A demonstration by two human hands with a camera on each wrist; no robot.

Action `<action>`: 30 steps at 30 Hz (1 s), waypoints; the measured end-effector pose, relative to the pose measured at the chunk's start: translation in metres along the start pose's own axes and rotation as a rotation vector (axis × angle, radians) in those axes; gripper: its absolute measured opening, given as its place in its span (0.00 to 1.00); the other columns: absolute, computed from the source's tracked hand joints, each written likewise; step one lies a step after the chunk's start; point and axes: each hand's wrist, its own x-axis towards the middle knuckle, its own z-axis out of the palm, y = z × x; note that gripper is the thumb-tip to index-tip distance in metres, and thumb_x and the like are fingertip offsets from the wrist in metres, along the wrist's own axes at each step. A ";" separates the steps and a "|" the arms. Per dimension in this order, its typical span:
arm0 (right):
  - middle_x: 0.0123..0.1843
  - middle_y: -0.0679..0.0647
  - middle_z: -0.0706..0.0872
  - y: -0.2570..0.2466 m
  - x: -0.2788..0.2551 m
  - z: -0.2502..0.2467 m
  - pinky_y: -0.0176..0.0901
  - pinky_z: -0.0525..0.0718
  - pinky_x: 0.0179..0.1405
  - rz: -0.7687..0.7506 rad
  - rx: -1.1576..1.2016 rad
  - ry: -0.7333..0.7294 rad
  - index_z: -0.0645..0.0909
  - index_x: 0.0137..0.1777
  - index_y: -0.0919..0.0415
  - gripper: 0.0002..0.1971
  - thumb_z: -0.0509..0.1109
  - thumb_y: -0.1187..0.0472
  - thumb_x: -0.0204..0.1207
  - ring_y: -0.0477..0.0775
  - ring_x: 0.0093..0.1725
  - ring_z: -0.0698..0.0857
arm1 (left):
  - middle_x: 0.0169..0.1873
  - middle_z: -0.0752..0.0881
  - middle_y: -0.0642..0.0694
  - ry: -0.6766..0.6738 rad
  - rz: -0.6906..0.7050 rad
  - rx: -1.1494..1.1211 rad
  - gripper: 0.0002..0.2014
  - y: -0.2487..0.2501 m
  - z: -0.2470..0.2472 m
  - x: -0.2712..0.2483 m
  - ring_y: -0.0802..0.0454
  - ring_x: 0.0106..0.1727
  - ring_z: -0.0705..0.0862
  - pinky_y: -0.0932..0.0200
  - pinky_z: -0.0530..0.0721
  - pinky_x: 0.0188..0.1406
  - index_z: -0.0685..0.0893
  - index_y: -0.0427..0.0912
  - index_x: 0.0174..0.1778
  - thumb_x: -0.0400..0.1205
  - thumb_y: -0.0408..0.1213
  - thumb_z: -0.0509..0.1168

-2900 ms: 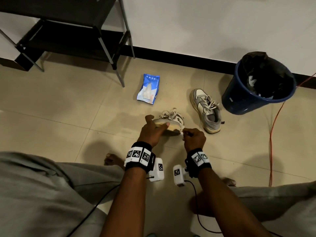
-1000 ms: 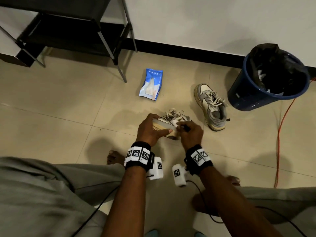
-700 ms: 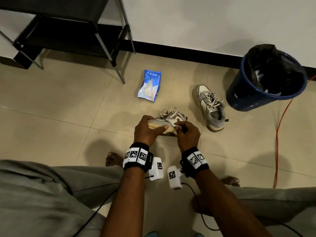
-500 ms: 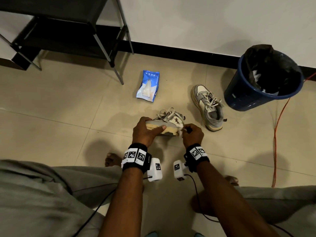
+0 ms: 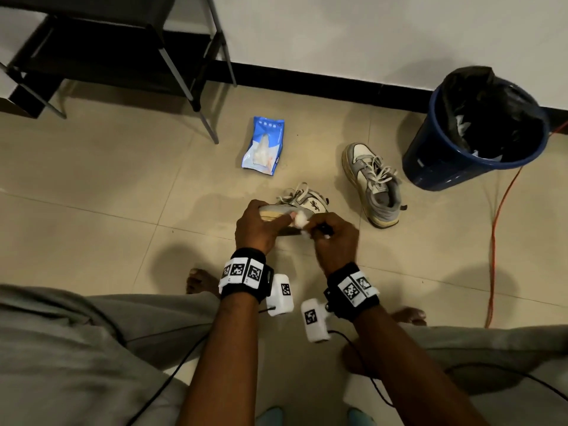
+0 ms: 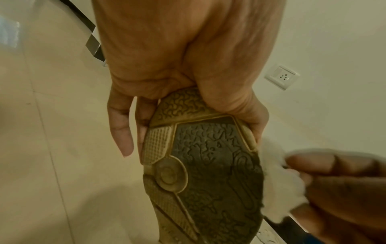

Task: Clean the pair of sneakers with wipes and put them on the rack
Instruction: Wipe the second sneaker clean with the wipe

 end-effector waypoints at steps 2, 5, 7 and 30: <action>0.40 0.50 0.89 0.002 0.001 0.006 0.41 0.85 0.42 -0.061 -0.021 -0.003 0.85 0.40 0.60 0.09 0.72 0.74 0.65 0.50 0.42 0.87 | 0.49 0.87 0.50 -0.001 -0.014 -0.018 0.30 -0.001 -0.005 0.002 0.49 0.50 0.84 0.58 0.82 0.50 0.83 0.49 0.55 0.64 0.61 0.81; 0.45 0.49 0.90 0.032 0.011 0.000 0.42 0.86 0.47 0.017 -0.151 0.013 0.86 0.48 0.56 0.15 0.72 0.75 0.66 0.50 0.45 0.88 | 0.50 0.88 0.51 0.002 -0.054 -0.053 0.29 -0.007 -0.009 0.004 0.50 0.53 0.85 0.58 0.82 0.53 0.83 0.49 0.55 0.64 0.60 0.81; 0.45 0.53 0.91 0.044 0.012 -0.006 0.46 0.87 0.50 0.071 -0.221 0.029 0.88 0.48 0.58 0.15 0.73 0.76 0.66 0.54 0.46 0.89 | 0.49 0.87 0.51 -0.001 -0.052 -0.047 0.29 -0.007 -0.009 0.002 0.50 0.52 0.85 0.58 0.81 0.53 0.83 0.49 0.55 0.64 0.61 0.81; 0.40 0.59 0.89 0.059 0.048 0.000 0.44 0.80 0.38 0.146 -0.451 -0.091 0.86 0.38 0.59 0.06 0.70 0.69 0.67 0.63 0.41 0.86 | 0.51 0.87 0.49 -0.007 -0.100 0.037 0.35 -0.016 -0.015 0.007 0.46 0.53 0.85 0.52 0.83 0.56 0.81 0.46 0.58 0.65 0.69 0.74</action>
